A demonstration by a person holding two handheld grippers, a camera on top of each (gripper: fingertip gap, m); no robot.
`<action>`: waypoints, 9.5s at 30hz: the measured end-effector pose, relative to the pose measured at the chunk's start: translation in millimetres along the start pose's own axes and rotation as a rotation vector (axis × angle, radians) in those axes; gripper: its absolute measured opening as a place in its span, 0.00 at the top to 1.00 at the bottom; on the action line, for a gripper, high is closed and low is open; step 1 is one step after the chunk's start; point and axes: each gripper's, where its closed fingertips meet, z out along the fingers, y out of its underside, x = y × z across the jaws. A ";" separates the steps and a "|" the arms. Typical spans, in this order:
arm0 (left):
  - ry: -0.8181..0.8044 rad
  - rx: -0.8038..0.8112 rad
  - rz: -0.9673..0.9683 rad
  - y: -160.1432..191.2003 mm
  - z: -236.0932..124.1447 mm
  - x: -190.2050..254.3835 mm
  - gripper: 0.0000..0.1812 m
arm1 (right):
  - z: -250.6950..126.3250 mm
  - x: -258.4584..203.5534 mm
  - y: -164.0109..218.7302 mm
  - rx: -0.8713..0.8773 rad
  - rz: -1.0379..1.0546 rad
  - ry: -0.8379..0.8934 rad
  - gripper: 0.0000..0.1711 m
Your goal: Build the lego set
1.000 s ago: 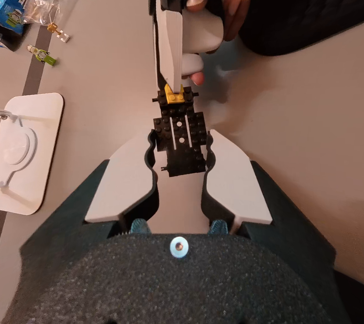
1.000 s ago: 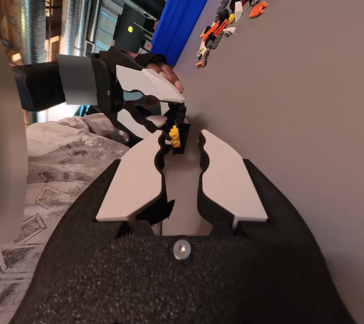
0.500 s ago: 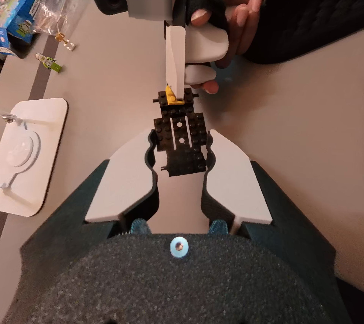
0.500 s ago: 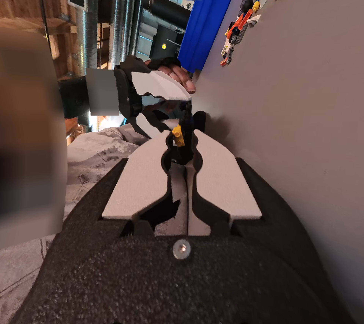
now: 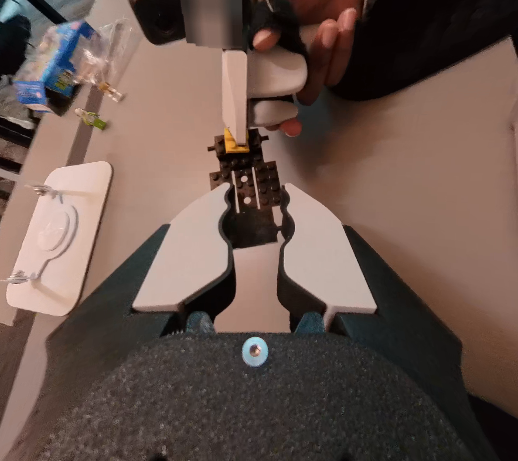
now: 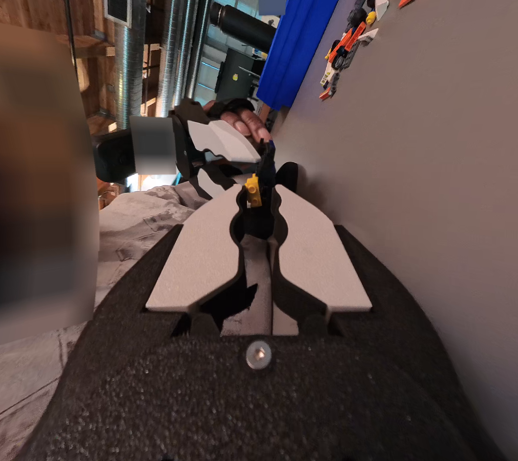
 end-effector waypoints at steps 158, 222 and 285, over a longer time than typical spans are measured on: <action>0.557 0.554 -1.725 26.1 21.0 -7.1 0.97 | -20.9 26.4 -13.1 -0.477 -0.916 0.485 0.88; 0.352 0.521 -1.677 40.2 24.8 -16.8 0.97 | -20.8 49.3 -24.5 -0.016 -0.236 0.539 0.94; 0.065 0.496 -1.482 35.0 29.7 -21.3 0.97 | -19.2 59.2 -21.0 0.000 -0.379 0.787 0.95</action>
